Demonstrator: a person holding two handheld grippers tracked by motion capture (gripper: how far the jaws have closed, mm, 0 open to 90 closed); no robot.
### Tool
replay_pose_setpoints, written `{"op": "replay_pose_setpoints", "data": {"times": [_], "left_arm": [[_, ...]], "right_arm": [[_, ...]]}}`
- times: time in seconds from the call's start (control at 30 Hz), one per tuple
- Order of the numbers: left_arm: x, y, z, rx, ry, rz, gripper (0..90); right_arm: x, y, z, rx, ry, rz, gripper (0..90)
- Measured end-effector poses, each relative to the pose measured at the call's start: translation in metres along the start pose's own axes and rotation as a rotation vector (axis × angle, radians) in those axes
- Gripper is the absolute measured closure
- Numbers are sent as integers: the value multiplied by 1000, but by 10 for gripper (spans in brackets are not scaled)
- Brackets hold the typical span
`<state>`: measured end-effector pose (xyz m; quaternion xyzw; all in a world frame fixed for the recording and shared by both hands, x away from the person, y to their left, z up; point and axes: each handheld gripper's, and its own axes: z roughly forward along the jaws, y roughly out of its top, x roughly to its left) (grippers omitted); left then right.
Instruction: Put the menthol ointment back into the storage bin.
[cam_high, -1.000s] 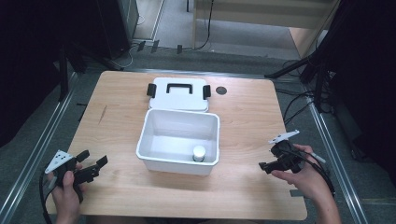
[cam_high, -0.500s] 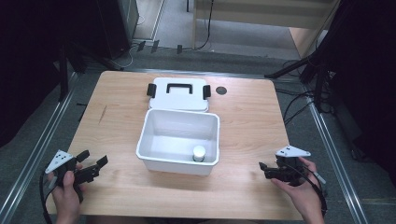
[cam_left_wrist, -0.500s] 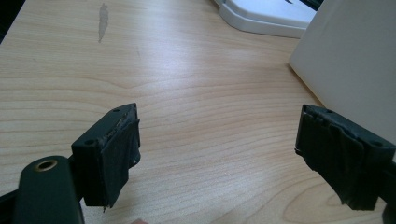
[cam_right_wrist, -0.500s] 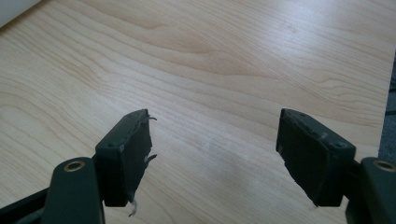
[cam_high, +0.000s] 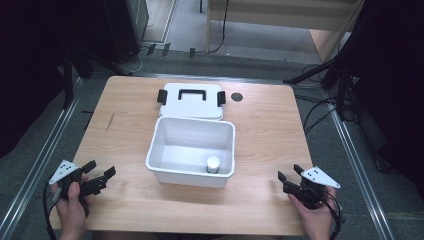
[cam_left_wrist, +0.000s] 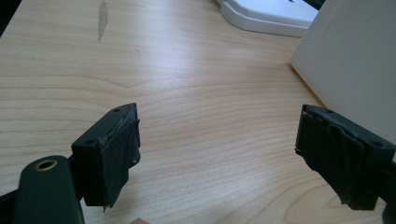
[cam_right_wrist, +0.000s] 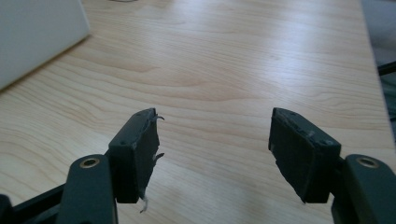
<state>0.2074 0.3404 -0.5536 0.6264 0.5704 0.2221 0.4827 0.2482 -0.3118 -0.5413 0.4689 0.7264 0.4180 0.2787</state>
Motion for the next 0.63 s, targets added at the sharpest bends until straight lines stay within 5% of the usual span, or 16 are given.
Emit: {"op": "replay_pose_setpoints", "data": {"times": [0.07,0.27,0.33,0.63], "left_arm": [[0,0,0,-3,1,-1,144],[1,0,0,-8,3,-2,144],[1,0,0,-7,3,-1,144],[0,0,1,-7,7,1,144]], "right_arm": [[0,-2,-1,-6,-23,-13,341],[-10,-9,-8,-79,-42,82,305],[-11,-12,-11,-78,-89,134,265],[-16,-12,-12,-66,-73,187,196]]}}
